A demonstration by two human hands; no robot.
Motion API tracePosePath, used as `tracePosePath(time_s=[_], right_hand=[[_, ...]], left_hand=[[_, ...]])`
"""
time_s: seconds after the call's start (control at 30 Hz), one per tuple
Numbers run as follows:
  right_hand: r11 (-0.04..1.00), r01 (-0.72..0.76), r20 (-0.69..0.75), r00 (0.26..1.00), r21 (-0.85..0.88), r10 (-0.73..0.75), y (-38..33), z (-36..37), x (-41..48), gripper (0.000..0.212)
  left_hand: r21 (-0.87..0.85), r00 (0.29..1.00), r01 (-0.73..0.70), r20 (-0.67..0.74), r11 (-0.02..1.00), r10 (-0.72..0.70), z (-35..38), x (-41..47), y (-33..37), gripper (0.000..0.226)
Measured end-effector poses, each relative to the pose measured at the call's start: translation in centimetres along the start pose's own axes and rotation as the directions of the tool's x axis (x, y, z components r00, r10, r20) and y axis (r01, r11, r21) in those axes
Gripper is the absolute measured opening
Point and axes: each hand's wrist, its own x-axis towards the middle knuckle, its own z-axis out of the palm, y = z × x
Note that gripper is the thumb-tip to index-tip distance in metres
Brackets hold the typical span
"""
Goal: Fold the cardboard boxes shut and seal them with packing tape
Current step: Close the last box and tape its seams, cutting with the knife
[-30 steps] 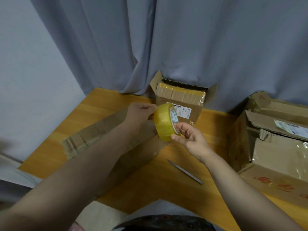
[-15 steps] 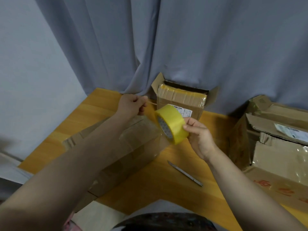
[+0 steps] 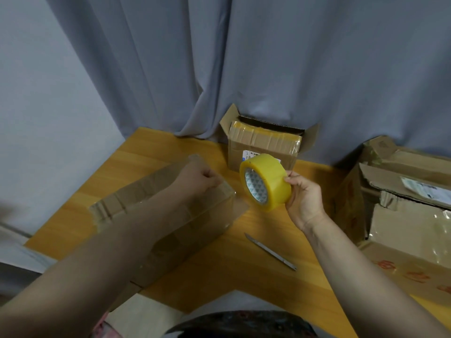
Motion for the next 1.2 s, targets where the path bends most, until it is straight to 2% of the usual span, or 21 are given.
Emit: tracePosePath(time_s=[0.07,0.13,0.2,0.23,0.27,0.33,0.4,0.43,0.5,0.57,0.63,0.7,0.73,0.83,0.9,0.97,1.0,1.07,1.1,1.17,1.2], right_hand=[[1.000,-0.002,-0.004,1.000,-0.017,0.001,0.2,0.0,-0.1,0.019],[0.999,-0.005,0.002,1.000,-0.033,0.005,0.4,0.1,-0.2,0.019],[0.999,-0.013,0.004,1.000,-0.049,0.013,0.6,0.1,-0.2,0.019],[0.998,-0.019,0.000,1.000,-0.055,0.019,0.6,0.2,-0.2,0.019],[0.998,-0.025,-0.005,1.000,-0.060,0.024,0.7,0.2,-0.2,0.019],[0.997,-0.033,-0.015,0.999,-0.068,0.032,0.7,0.3,-0.1,0.018],[0.997,-0.035,-0.020,0.999,-0.072,0.034,0.8,0.3,-0.1,0.018],[0.997,-0.037,-0.020,0.999,-0.071,0.035,0.8,0.4,-0.1,0.018],[0.996,-0.040,-0.022,0.999,-0.074,0.038,0.7,0.3,-0.1,0.018],[0.996,-0.046,-0.026,0.999,-0.074,0.044,0.7,0.4,-0.1,0.018],[0.997,-0.052,-0.032,0.998,-0.059,0.050,0.8,0.6,-0.1,0.015],[0.998,-0.060,-0.041,0.997,-0.020,0.059,0.9,0.7,-0.1,0.008],[0.998,-0.066,-0.040,0.997,0.004,0.066,0.9,0.7,-0.2,0.013],[0.997,-0.068,0.016,0.998,0.032,0.068,0.7,0.8,-0.4,0.006],[0.999,-0.051,0.078,0.996,-0.017,0.052,0.5,0.8,-0.5,0.017],[0.998,-0.027,0.116,0.993,-0.051,0.033,0.4,0.8,-0.7,0.024],[0.998,-0.015,0.148,0.989,-0.061,0.024,0.4,0.8,-0.8,0.027],[0.998,0.002,0.214,0.977,-0.062,0.012,0.2,1.0,-1.0,0.034],[0.998,0.012,0.240,0.971,-0.059,0.003,0.2,1.2,-1.1,0.042],[0.997,0.036,0.256,0.966,-0.071,-0.016,0.0,1.4,-1.2,0.062],[0.994,0.059,0.251,0.967,-0.093,-0.034,-0.1,1.6,-1.3,0.064]], left_hand=[[0.160,0.998,-0.029,-0.054,0.987,0.038,0.7,0.0,-0.8,0.025],[0.357,0.957,-0.093,-0.226,0.929,0.183,1.1,-0.1,-1.4,0.020],[0.587,0.800,-0.235,-0.337,0.775,0.497,1.3,0.2,-2.6,0.015],[0.665,0.725,-0.292,-0.315,0.687,0.613,1.5,0.2,-3.2,0.010],[0.710,0.701,-0.327,-0.260,0.624,0.664,1.9,0.1,-3.8,0.005],[0.751,0.734,-0.370,-0.124,0.546,0.668,3.1,-0.1,-4.9,0.001],[0.732,0.771,-0.447,0.024,0.514,0.636,3.9,-1.0,-5.5,0.014],[0.725,0.757,-0.478,0.053,0.496,0.652,4.1,-1.3,-5.5,0.024],[0.755,0.732,-0.472,0.049,0.455,0.679,3.9,-1.7,-5.1,0.034],[0.762,0.734,-0.441,0.002,0.474,0.680,3.9,-2.2,-4.5,0.042],[0.750,0.795,-0.377,-0.040,0.543,0.606,4.3,-3.1,-3.6,0.024],[0.708,0.895,-0.274,-0.059,0.650,0.442,4.8,-3.9,-2.6,0.038],[0.693,0.927,-0.228,-0.059,0.684,0.369,4.7,-3.8,-2.2,0.040],[0.521,0.964,-0.121,-0.141,0.845,0.225,3.2,-2.8,-0.9,0.032],[0.410,0.975,-0.072,-0.165,0.909,0.151,2.0,-2.3,0.3,0.030],[0.172,0.978,-0.072,-0.183,0.982,0.104,2.0,-2.1,1.5,0.028],[-0.025,0.984,-0.070,-0.165,0.997,0.065,2.2,-2.3,2.3,0.025],[-0.398,0.999,-0.033,-0.039,0.917,0.019,2.7,-2.8,4.0,0.022],[-0.457,0.999,-0.036,-0.004,0.889,0.038,3.1,-2.9,4.5,0.024],[-0.443,0.997,-0.064,0.010,0.894,0.076,4.1,-3.0,5.0,0.038],[-0.432,0.997,-0.071,-0.018,0.899,0.070,4.4,-3.0,5.1,0.049]])
